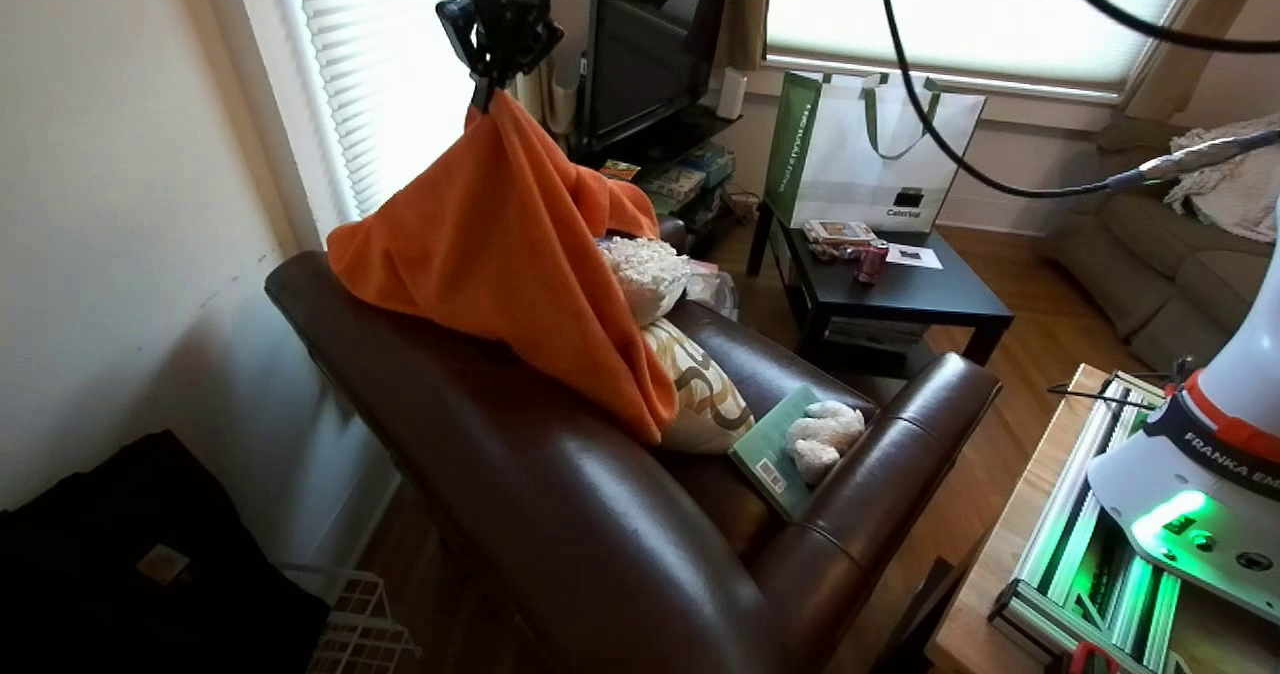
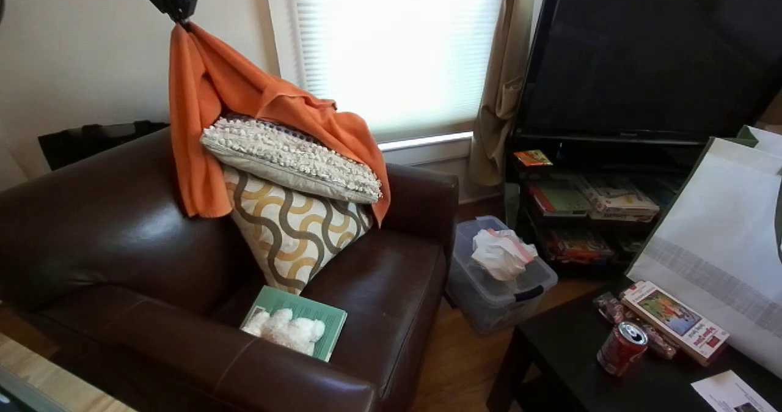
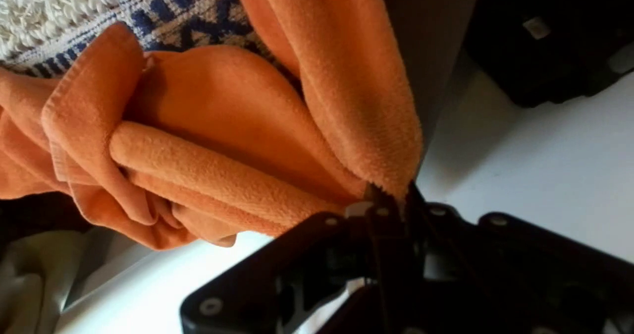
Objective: Pick up the orange blanket and place it on the seat of the couch
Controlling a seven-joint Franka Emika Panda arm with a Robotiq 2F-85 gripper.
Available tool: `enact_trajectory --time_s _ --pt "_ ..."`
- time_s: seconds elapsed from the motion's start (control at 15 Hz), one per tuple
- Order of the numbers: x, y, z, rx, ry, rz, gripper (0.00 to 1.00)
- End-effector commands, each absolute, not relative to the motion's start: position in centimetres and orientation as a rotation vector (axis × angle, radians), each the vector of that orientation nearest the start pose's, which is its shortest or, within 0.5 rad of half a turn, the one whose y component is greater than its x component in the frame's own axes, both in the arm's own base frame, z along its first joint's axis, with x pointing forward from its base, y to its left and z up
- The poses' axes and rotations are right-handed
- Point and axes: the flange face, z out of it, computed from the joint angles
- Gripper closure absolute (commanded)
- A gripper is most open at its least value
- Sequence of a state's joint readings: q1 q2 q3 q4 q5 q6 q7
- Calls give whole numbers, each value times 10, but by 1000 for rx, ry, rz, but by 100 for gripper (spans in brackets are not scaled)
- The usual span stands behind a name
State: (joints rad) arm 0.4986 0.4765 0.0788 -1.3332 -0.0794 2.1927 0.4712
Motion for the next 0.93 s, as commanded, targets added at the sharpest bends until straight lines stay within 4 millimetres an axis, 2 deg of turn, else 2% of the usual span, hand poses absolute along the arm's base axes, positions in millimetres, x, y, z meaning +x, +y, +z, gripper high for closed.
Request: enact_trajectory --time_s 0.0,0.13,0.2,0.27,0.33,0.53,0.73,0.87 --pt "609 394 511 -2929 -211 -540 93" --pt "594 398 524 -2928 -236 -551 93" --pt "593 396 524 -2931 -235 -550 93" --pt "593 393 523 -2936 -231 -546 98" --pt "591 402 517 -2903 -252 -556 98" --pt "571 461 533 -2787 -450 -638 98" --pt "528 520 559 -2695 -653 -660 98" --pt "504 543 581 -2627 -782 -726 98"
